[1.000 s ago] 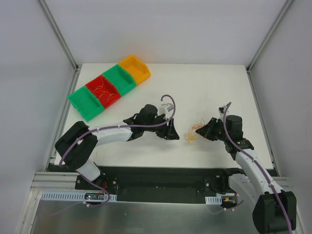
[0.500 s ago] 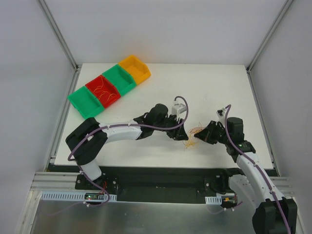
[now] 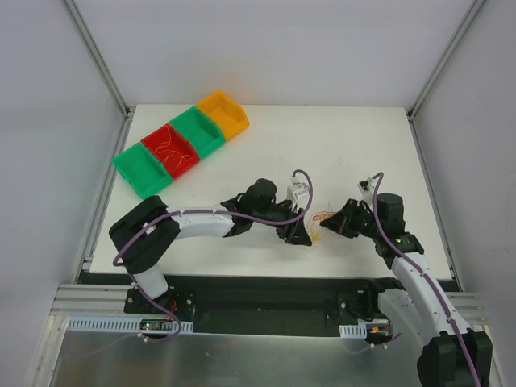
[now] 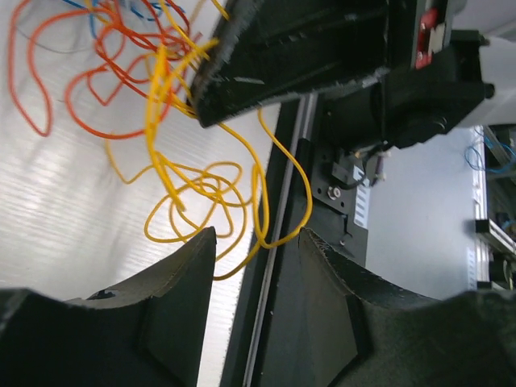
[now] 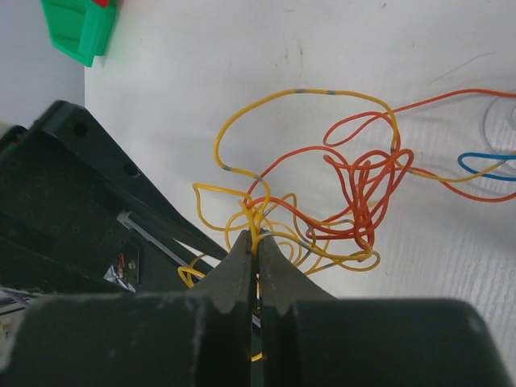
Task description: Untangle the cables
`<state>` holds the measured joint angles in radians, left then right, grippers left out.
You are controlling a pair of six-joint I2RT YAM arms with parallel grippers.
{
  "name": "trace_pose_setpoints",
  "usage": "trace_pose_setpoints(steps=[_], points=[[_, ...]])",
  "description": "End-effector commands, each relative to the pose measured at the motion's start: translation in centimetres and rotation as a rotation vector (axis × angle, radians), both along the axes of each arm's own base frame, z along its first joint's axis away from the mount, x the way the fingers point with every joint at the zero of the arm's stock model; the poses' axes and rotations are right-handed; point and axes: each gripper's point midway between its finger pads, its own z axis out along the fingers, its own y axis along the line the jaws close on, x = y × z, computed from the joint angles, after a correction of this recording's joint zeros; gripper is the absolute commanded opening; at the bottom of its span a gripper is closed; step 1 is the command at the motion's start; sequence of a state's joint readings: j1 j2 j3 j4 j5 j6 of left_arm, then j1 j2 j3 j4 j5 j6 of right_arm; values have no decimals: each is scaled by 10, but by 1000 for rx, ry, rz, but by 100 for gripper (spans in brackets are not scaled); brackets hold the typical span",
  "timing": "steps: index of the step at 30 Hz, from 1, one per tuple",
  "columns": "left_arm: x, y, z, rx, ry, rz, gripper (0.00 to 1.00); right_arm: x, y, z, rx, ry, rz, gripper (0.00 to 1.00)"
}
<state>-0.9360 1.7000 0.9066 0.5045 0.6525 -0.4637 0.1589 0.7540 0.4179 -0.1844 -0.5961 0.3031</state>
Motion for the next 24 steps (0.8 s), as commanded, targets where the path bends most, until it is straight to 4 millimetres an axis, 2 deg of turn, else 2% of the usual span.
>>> trace_pose_setpoints(steps=[1,3,5,8,10,11,12,15,19,22,24], points=[[-23,-1,24,-117,-23,-112,46,6,7,31,44,-71,28,0],[-23,2,21,-110,-33,-105,43,7,8,31,48,-65,31,0],[-22,1,19,-102,-37,-93,31,7,9,33,58,-60,28,0],[-16,-3,18,-92,-18,-65,19,8,7,37,52,-66,17,0],[-14,-8,23,-98,-13,-73,5,10,4,39,41,-65,5,0],[-14,-10,24,-97,-19,-72,0,12,3,38,32,-65,-6,1],[-14,-11,26,-94,-35,-69,0,15,0,36,18,-64,-25,3],[-8,-6,23,-23,-47,15,0,27,-23,18,-113,-36,-140,13],[-7,14,26,84,-77,117,0,47,-73,-3,-338,7,-367,37],[4,31,37,145,-89,234,0,62,-87,-21,-358,59,-474,59],[9,37,49,191,-100,263,0,70,-86,-29,-333,110,-468,68]])
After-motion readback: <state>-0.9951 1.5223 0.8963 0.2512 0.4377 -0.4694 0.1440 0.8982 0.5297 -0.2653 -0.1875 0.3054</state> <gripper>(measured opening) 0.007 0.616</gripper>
